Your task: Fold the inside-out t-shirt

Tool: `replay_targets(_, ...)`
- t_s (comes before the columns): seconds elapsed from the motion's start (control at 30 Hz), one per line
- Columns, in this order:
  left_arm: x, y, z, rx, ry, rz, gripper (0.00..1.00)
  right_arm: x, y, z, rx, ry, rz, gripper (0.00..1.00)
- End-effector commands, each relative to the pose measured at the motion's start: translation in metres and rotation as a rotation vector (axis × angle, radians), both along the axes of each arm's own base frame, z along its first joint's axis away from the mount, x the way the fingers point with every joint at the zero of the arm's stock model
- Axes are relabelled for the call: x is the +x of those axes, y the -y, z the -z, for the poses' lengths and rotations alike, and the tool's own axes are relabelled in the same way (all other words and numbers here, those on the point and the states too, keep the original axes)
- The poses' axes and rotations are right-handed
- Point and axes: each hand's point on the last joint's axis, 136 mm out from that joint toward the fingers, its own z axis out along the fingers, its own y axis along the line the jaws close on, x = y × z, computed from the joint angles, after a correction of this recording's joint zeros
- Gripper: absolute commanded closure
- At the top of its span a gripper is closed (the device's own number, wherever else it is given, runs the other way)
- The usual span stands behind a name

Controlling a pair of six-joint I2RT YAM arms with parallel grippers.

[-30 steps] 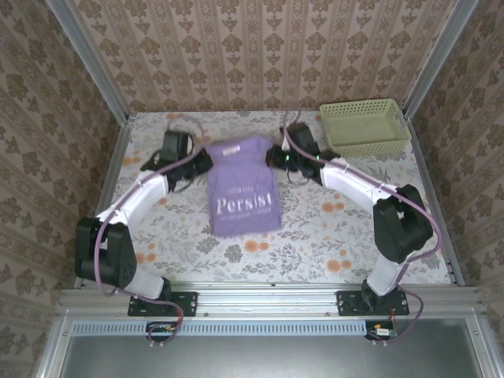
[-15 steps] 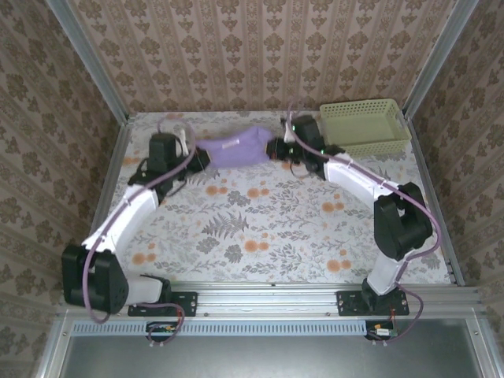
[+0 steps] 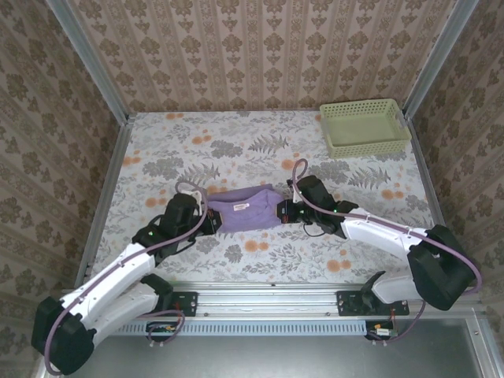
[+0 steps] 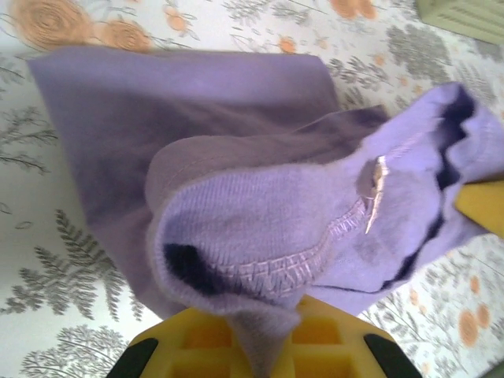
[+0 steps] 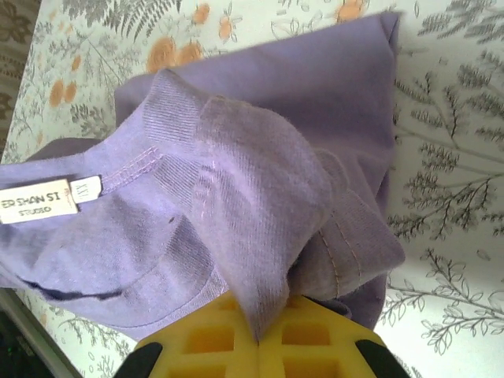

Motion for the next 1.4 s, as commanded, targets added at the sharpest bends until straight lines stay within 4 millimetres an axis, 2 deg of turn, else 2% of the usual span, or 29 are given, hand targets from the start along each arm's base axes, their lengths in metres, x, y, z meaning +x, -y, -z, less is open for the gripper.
replay_targets(0.0,0.029,-0.011,-0.016,0.071,0.039,-0.101,1.0,0.025,-0.005,-0.034,-0.009,0.102,0.032,1.0)
replay_targets(0.07,0.042,-0.019,-0.013,0.112,0.029,-0.145,1.0,0.036,-0.007,-0.043,-0.038,0.122,0.034,1.0)
replay_targets(0.1,0.049,-0.025,-0.009,0.131,0.016,-0.18,1.0,0.042,-0.008,-0.035,-0.068,0.105,0.037,1.0)
replay_targets(0.2,0.063,-0.037,0.006,0.181,-0.021,-0.241,1.0,0.061,-0.013,-0.03,-0.1,0.1,0.031,1.0)
replay_targets(0.3,0.074,-0.043,0.018,0.225,-0.049,-0.269,1.0,0.079,-0.019,-0.017,-0.126,0.059,0.014,1.0)
replay_targets(0.47,0.089,-0.043,0.04,0.252,-0.105,-0.268,0.98,0.103,-0.022,0.006,-0.176,0.009,0.021,1.0)
replay_targets(0.63,0.098,-0.035,0.054,0.263,-0.142,-0.243,0.92,0.111,-0.013,0.029,-0.243,-0.026,0.059,1.0)
replay_targets(0.67,0.103,-0.041,0.057,0.262,-0.152,-0.257,0.9,0.112,-0.011,0.033,-0.254,-0.029,0.066,1.0)
replay_targets(0.73,0.106,-0.041,0.06,0.266,-0.168,-0.25,0.82,0.113,-0.01,0.038,-0.266,-0.035,0.069,0.91)
replay_targets(0.83,0.107,-0.05,0.057,0.281,-0.201,-0.271,0.65,0.114,-0.003,0.036,-0.303,-0.031,0.083,0.66)
replay_targets(0.93,0.101,-0.066,0.042,0.315,-0.204,-0.313,0.49,0.113,0.011,0.018,-0.365,-0.002,0.114,0.47)
replay_targets(1.0,0.093,-0.073,0.029,0.339,-0.178,-0.328,0.47,0.107,0.018,0.003,-0.404,0.036,0.126,0.38)
replay_targets(1.1,0.077,-0.066,0.013,0.319,-0.122,-0.31,0.45,0.09,0.015,-0.014,-0.456,0.09,0.105,0.33)
replay_targets(1.2,0.068,-0.038,0.011,0.267,-0.086,-0.236,0.44,0.072,-0.006,-0.014,-0.468,0.11,0.048,0.32)
replay_targets(1.27,0.067,-0.023,0.018,0.237,-0.096,-0.202,0.44,0.063,-0.022,-0.008,-0.459,0.104,0.018,0.3)
replay_targets(1.37,0.071,-0.014,0.041,0.225,-0.155,-0.189,0.45,0.056,-0.043,0.013,-0.433,0.066,-0.016,0.28)
